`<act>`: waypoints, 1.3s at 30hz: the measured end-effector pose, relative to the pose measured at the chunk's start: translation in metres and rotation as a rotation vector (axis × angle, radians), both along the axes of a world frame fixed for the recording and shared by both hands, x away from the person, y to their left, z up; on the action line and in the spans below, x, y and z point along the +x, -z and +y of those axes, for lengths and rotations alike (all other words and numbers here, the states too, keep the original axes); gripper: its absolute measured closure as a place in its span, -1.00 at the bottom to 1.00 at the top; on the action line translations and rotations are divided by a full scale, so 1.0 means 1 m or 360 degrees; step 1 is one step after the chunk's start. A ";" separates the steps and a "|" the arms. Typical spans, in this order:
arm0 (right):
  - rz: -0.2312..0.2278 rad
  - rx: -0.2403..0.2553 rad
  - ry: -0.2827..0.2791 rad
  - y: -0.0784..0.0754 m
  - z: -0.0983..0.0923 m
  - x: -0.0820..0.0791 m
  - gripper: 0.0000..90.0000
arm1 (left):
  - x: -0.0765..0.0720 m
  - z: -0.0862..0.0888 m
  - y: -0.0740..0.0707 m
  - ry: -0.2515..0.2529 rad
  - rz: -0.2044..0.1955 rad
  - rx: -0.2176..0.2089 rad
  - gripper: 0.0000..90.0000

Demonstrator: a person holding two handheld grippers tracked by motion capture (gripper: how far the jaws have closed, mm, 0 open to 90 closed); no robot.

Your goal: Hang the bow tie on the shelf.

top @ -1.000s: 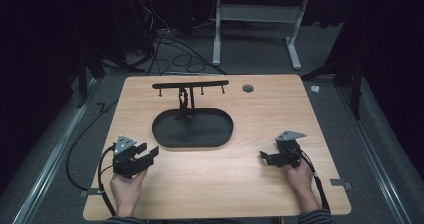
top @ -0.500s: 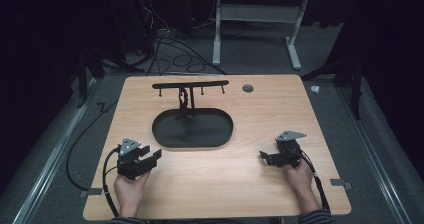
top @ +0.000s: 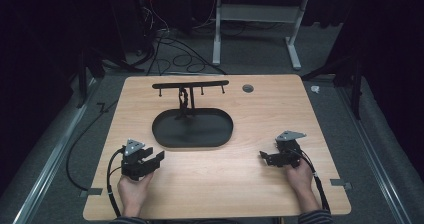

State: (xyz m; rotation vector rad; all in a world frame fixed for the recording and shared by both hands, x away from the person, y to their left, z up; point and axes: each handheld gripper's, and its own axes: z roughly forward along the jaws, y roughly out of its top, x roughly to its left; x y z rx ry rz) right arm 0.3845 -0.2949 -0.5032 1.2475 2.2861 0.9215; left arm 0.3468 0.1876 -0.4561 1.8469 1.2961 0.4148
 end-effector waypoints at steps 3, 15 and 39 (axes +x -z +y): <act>0.0000 0.0000 0.0001 0.000 0.000 0.000 -0.68 | 0.001 -0.001 0.002 0.0000 0.0005 0.0002 0.10; 0.0000 0.0000 0.0000 0.000 0.000 0.000 -0.68 | 0.003 -0.005 0.012 0.0002 0.0037 0.0014 0.10; 0.0000 0.0000 0.0000 0.000 0.000 0.000 -0.68 | 0.014 -0.018 0.027 0.0015 0.0057 0.0128 0.10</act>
